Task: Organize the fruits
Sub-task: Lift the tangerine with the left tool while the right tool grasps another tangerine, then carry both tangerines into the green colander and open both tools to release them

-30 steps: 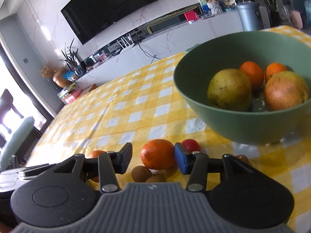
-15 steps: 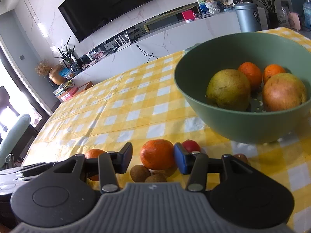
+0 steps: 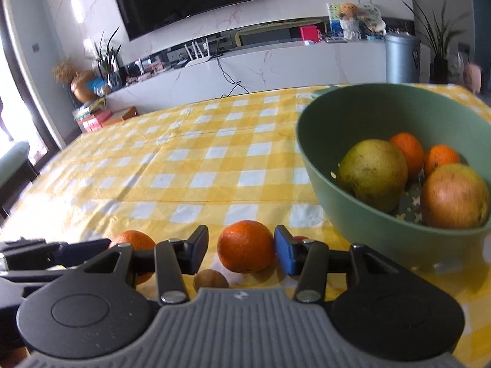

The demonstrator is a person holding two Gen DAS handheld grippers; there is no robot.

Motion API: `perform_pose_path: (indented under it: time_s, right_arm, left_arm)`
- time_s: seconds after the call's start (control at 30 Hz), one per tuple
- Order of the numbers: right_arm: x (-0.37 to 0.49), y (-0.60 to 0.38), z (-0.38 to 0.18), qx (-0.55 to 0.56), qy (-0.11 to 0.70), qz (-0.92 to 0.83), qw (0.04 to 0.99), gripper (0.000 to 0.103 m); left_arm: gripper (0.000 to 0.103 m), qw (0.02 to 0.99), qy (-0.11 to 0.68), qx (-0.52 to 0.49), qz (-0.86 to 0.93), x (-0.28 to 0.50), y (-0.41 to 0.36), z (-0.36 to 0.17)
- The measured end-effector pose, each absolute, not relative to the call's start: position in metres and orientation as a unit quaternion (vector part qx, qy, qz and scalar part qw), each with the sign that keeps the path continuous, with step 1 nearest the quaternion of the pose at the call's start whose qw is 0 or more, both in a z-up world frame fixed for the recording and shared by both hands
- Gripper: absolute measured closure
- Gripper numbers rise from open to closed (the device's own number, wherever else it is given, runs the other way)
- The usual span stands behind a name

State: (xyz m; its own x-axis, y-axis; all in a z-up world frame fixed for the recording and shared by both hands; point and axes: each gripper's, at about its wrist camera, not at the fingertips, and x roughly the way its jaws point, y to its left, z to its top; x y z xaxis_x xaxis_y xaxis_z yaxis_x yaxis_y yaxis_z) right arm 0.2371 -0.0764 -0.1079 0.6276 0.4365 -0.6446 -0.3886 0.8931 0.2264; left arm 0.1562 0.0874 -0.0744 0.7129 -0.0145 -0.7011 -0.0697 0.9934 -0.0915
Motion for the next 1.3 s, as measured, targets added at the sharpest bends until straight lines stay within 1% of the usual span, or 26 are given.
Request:
perform_pose_path:
  time_s: [0.1,0.17,0.37,0.63,0.83,1.03,1.17,1.3]
  right_arm:
    - [0.236,-0.073,-0.109,0.011,0.359,0.230,0.904,0.058]
    - [0.233,-0.070,-0.110,-0.014,0.352,0.228,0.908,0.064]
    - [0.230,-0.075,-0.107,0.002,0.343,0.242,0.907,0.065]
    - [0.212,-0.082,-0.085,-0.004,0.301,0.249,0.921,0.066]
    - [0.202,-0.111,-0.059,0.026,0.277,0.247,0.928,0.066]
    - [0.209,-0.158,-0.036,0.079,0.279,0.229,0.929,0.066]
    - [0.221,-0.195,-0.030,0.108,0.293,0.214,0.925,0.066]
    - [0.240,-0.225,-0.034,0.161,0.313,0.202,0.914,0.066]
  left_arm:
    - [0.054,0.925,0.376,-0.056,0.015,0.156,0.088,-0.074]
    - [0.054,0.925,0.375,-0.055,0.015,0.156,0.088,-0.075]
    - [0.054,0.927,0.372,-0.057,0.014,0.156,0.088,-0.074]
    - [0.054,0.930,0.359,-0.080,0.005,0.149,0.090,-0.056]
    - [0.054,0.932,0.349,-0.095,-0.023,0.150,0.080,-0.032]
    - [0.054,0.928,0.344,-0.108,-0.090,0.168,0.058,-0.004]
    - [0.054,0.929,0.343,-0.070,-0.122,0.184,0.030,0.004]
    - [0.054,0.923,0.353,-0.035,-0.149,0.205,0.001,0.003]
